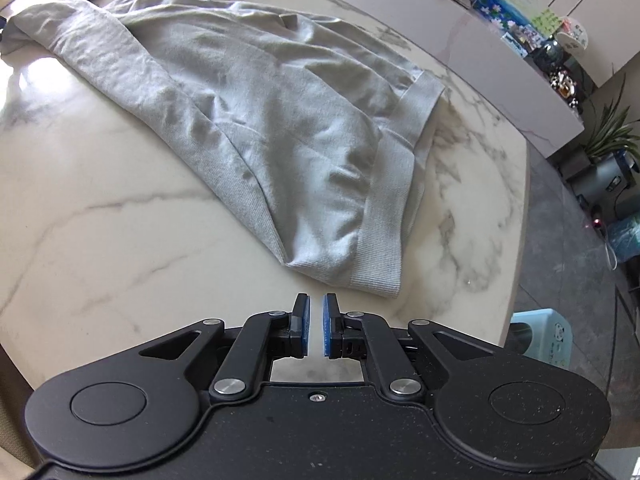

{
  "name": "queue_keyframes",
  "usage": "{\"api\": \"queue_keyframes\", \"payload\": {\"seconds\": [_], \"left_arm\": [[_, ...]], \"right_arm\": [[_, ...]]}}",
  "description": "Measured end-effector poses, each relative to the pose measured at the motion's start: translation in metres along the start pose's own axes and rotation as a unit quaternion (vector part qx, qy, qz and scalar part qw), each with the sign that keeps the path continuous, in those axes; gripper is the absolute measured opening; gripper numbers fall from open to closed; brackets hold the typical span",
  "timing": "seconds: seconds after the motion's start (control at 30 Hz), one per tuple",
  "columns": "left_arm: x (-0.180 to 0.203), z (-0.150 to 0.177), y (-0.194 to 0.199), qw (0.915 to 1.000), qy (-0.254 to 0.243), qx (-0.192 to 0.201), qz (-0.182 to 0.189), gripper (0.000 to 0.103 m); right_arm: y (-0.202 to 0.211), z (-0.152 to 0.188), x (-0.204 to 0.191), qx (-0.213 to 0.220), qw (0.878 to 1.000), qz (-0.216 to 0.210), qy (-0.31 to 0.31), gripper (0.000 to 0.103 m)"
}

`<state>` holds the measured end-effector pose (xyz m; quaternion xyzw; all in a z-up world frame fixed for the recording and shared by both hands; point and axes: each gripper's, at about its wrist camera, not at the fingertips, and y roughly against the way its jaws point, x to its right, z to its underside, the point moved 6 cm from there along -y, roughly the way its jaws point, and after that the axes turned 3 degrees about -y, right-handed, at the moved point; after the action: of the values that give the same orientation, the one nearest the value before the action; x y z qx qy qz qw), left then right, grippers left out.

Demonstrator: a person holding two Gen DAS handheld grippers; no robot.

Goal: Fold clothes
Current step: 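Lay the sweatshirt down and open both grippers, then grasp the sleeve cuff with the left gripper while the right gripper grasps the hem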

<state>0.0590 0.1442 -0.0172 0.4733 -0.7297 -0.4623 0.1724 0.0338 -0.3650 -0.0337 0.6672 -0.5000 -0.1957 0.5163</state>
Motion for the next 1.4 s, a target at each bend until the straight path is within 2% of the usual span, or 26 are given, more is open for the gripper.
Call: {"api": "queue_keyframes", "payload": {"seconds": [0.13,0.23,0.33,0.47,0.67,0.73,0.77,0.8,0.87,1.03,1.17,1.33,1.4], "left_arm": [[-0.019,-0.03,0.007,0.9984,0.048,0.029,-0.004,0.034],[-0.032,-0.056,-0.003,0.9967,0.071,0.031,-0.025,0.034],[-0.037,-0.079,-0.024,0.9954,0.089,0.027,-0.02,0.037],[-0.035,-0.095,-0.062,0.9959,0.087,-0.001,-0.021,0.039],[-0.041,-0.091,-0.106,0.9934,0.088,-0.06,-0.043,0.039],[-0.044,-0.088,-0.114,0.992,0.093,-0.071,-0.048,0.032],[-0.047,-0.086,-0.116,0.9913,0.099,-0.074,-0.046,0.017],[-0.049,-0.085,-0.117,0.9907,0.106,-0.075,-0.043,0.009],[-0.053,-0.085,-0.114,0.9903,0.112,-0.07,-0.042,0.003],[-0.072,-0.087,-0.094,0.989,0.12,-0.05,-0.07,0.002],[-0.094,-0.094,-0.071,0.9852,0.13,-0.034,-0.106,0.002],[-0.114,-0.097,-0.044,0.981,0.138,-0.026,-0.134,0.002],[-0.119,-0.097,-0.036,0.98,0.14,-0.025,-0.139,0.002]], "right_arm": [[0.0,-0.01,-0.007,0.016,1.0,0.01,0.006,0.017],[-0.007,-0.019,-0.009,0.021,1.0,0.02,0.008,0.017],[-0.016,-0.023,-0.006,0.021,1.0,0.016,0.003,0.017],[-0.022,-0.023,-0.003,0.021,1.0,0.007,0.005,0.023],[-0.024,-0.022,-0.001,0.025,0.999,-0.004,0.02,0.026],[-0.026,-0.022,-0.001,0.025,0.999,-0.007,0.025,0.026],[-0.028,-0.022,-0.001,0.024,0.999,-0.008,0.028,0.026],[-0.029,-0.022,0.0,0.022,0.999,-0.009,0.03,0.026],[-0.032,-0.023,0.0,0.02,0.999,-0.01,0.033,0.026],[-0.034,-0.025,-0.004,0.014,0.998,-0.014,0.054,0.025],[-0.032,-0.024,-0.011,0.005,0.996,-0.018,0.083,0.009],[-0.02,-0.019,-0.018,0.007,0.993,-0.037,0.113,0.012],[-0.015,-0.017,-0.022,0.008,0.99,-0.048,0.13,0.025]]}}
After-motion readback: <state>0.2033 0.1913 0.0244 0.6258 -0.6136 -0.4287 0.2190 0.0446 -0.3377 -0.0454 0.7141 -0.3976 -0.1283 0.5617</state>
